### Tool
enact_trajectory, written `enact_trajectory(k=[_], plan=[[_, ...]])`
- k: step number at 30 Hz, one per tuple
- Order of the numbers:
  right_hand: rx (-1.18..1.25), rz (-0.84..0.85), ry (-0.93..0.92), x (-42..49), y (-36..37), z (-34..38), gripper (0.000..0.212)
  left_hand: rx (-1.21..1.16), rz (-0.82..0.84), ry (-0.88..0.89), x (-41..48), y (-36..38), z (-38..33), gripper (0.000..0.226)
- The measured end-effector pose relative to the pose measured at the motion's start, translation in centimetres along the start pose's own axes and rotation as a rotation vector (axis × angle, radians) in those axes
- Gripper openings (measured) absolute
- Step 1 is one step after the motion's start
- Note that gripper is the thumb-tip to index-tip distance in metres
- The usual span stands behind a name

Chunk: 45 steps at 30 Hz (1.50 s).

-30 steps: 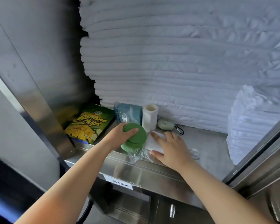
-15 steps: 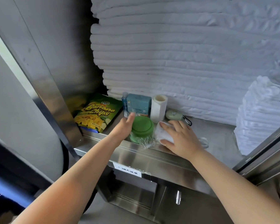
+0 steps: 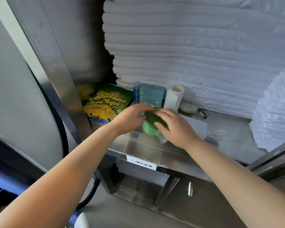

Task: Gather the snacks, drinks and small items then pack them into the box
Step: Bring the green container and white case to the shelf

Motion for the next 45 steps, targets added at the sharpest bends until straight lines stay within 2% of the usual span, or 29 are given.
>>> enact_trajectory(k=[3, 6, 11, 15, 19, 24, 28, 34, 45], plan=[[-0.034, -0.005, 0.018, -0.4, 1.6, 0.0, 0.052, -0.01, -0.019, 0.116, -0.8, 0.9, 0.4, 0.037], [0.05, -0.017, 0.055, -0.7, 2.0, -0.6, 0.059, 0.0, -0.041, 0.179, -1.3, 1.5, 1.1, 0.037], [0.101, 0.104, 0.125, -0.5, 2.2, -1.4, 0.071, -0.077, -0.065, 0.283, -1.7, 1.7, 0.8, 0.041], [0.114, 0.212, 0.181, -0.4, 2.1, -1.8, 0.074, -0.105, -0.076, 0.299, -1.9, 2.0, 1.0, 0.041], [0.132, 0.244, 0.235, -0.4, 2.2, -2.0, 0.076, -0.111, -0.114, 0.276, -1.9, 1.9, 1.6, 0.041], [0.107, 0.194, 0.233, -0.7, 1.8, -2.0, 0.078, -0.226, -0.139, 0.226, -1.7, 2.0, 2.3, 0.061], [0.112, 0.08, 0.237, -1.1, 1.5, -2.1, 0.076, -0.238, -0.134, 0.215, -1.6, 1.9, 2.5, 0.067], [0.135, -0.051, 0.242, -1.8, 1.3, -2.1, 0.074, -0.222, -0.105, 0.215, -1.3, 2.1, 2.8, 0.066], [0.242, -0.068, 0.232, -1.3, 1.1, -2.8, 0.072, -0.131, -0.17, 0.188, -2.1, 1.2, 1.3, 0.053]])
Point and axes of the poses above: each hand's wrist, its own x-axis towards the middle knuckle, its own y-axis out of the palm, z = x × y, the point moved 10 cm from there along x, towards the middle knuckle, and after that the axes turned 10 degrees about y, right-handed, at the moved point
